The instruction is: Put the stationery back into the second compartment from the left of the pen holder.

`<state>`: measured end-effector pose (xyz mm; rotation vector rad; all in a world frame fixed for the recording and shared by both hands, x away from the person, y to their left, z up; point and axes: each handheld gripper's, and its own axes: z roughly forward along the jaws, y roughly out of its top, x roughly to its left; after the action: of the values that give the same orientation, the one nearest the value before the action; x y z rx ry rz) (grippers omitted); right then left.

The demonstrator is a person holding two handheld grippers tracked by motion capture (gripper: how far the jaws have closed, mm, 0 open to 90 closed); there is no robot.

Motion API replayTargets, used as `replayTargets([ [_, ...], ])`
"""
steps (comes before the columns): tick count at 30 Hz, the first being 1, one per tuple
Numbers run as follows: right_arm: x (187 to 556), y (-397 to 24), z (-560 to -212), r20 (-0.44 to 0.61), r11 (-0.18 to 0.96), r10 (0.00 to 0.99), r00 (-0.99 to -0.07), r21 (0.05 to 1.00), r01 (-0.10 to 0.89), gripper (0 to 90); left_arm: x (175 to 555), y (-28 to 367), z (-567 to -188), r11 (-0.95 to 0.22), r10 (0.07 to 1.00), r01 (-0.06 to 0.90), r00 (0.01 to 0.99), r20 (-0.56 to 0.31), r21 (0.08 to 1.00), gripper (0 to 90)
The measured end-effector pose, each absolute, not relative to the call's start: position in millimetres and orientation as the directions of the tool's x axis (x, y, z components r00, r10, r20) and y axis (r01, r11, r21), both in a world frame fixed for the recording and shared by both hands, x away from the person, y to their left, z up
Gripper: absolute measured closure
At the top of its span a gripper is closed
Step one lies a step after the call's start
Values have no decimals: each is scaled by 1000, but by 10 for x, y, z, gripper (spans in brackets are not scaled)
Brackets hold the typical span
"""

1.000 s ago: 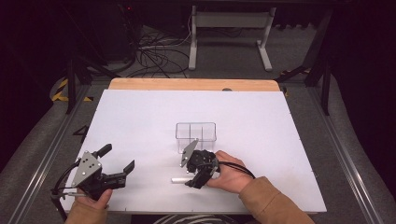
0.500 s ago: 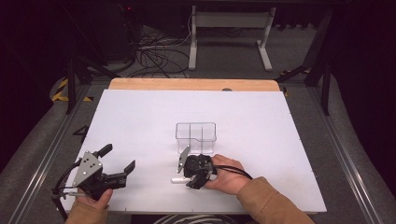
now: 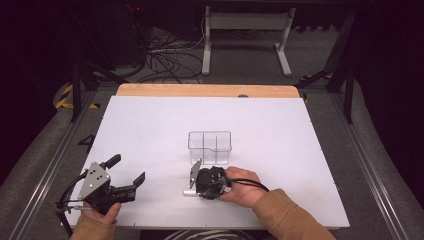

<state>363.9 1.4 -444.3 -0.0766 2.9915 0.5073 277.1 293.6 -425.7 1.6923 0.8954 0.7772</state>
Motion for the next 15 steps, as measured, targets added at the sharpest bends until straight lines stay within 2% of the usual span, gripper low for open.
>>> replayTargets([
  [15, 3613, 14, -4444, -141, 941, -57, -988, 322, -101, 786, 2771, 2937, -4256, -199, 855, 193, 514, 74, 961, 67],
])
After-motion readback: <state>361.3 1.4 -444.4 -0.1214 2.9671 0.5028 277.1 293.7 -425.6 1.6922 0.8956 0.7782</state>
